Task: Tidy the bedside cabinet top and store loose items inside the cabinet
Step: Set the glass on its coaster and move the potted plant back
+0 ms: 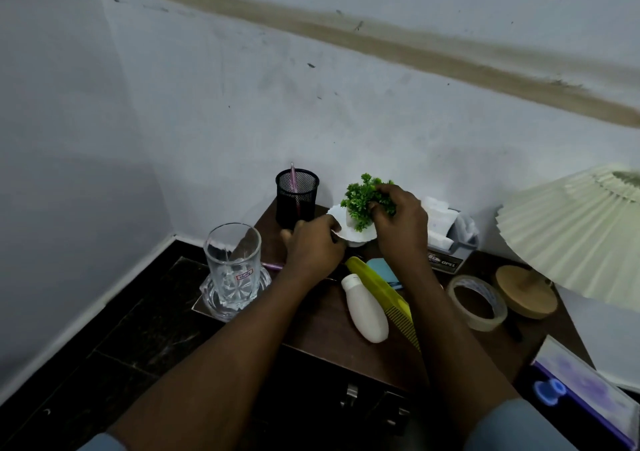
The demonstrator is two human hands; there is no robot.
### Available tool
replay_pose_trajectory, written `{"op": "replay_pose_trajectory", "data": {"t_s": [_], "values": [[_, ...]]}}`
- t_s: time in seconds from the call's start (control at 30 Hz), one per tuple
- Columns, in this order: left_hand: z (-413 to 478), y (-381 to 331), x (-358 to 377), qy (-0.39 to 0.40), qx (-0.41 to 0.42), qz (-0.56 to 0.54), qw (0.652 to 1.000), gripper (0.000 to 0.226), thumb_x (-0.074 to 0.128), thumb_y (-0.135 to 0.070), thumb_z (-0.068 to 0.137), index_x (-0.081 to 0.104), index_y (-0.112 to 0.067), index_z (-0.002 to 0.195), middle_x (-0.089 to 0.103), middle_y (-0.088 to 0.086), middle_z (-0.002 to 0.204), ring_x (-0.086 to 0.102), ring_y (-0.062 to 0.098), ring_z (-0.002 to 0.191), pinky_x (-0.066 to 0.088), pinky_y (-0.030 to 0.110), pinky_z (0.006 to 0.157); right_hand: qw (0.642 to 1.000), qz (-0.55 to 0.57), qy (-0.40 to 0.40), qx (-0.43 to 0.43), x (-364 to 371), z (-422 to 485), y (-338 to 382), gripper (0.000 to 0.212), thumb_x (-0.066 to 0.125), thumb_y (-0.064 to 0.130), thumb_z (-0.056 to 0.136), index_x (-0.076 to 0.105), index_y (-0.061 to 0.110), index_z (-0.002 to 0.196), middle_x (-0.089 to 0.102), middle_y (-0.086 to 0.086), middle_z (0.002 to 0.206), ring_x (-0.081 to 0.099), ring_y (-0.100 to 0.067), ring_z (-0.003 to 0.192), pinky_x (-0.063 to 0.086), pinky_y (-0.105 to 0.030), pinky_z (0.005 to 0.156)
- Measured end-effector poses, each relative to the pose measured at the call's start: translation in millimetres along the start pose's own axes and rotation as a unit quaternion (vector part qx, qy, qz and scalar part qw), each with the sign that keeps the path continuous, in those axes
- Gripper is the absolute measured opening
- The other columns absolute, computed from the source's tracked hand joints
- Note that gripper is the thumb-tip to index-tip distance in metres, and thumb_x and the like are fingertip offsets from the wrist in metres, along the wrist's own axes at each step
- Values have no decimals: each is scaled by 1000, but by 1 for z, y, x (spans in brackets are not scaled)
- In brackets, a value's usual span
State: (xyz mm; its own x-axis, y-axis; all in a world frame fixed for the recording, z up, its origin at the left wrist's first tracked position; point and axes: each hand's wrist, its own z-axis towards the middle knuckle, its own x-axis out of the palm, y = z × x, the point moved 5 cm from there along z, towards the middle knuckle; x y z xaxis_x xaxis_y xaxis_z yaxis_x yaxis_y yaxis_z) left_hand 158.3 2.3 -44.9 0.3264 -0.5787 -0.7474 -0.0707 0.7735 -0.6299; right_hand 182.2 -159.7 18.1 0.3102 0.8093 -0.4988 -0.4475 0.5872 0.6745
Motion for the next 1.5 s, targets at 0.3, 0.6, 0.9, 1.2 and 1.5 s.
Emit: {"op": "replay_pose_trajectory", "data": {"t_s": [0.3, 0.6, 0.9, 1.2, 1.5], "values": [[-12, -1, -13, -12, -4, -43, 999, 57, 67, -34, 86, 40, -33, 136, 71, -5, 114, 60, 29, 115, 31, 50, 97, 997, -36, 72, 12, 28, 0, 6, 57, 62, 5, 92, 50, 18, 146, 66, -14, 127, 62, -29, 115, 47, -33, 95], [-9, -1, -6, -26, -15, -43, 999, 58, 65, -34, 85, 40, -32, 137, 71, -3, 114, 61, 31, 114, 31, 53, 98, 993, -44, 105, -5, 31, 2, 0, 58, 47, -8, 94, 45, 6, 150, 50, -13, 150, 46, -26, 139, 33, -24, 114], [-3, -4, 4, -47, -20, -26, 998, 43, 66, -43, 86, 52, -32, 125, 72, -5, 109, 62, 28, 112, 29, 50, 94, 998, -32, 34, -31, 5, -6, 0, 55, 49, -4, 93, 49, 13, 145, 52, -7, 146, 47, -19, 132, 35, -22, 106], [4, -16, 16, -90, -24, 34, 995, 30, 65, -51, 87, 62, -28, 107, 73, 1, 99, 56, 30, 110, 18, 43, 85, 975, -173, 101, -95, -17, -42, -7, 28, 54, -7, 85, 72, 3, 104, 70, -16, 98, 64, -33, 91, 53, -43, 77], [3, -24, 16, -93, -30, 67, 993, 28, 66, -46, 88, 63, -26, 108, 71, 3, 98, 56, 29, 108, 22, 43, 85, 979, -146, 88, -111, -45, -47, -1, 34, 57, -7, 87, 76, 8, 111, 75, -12, 105, 69, -28, 95, 53, -36, 81]]}}
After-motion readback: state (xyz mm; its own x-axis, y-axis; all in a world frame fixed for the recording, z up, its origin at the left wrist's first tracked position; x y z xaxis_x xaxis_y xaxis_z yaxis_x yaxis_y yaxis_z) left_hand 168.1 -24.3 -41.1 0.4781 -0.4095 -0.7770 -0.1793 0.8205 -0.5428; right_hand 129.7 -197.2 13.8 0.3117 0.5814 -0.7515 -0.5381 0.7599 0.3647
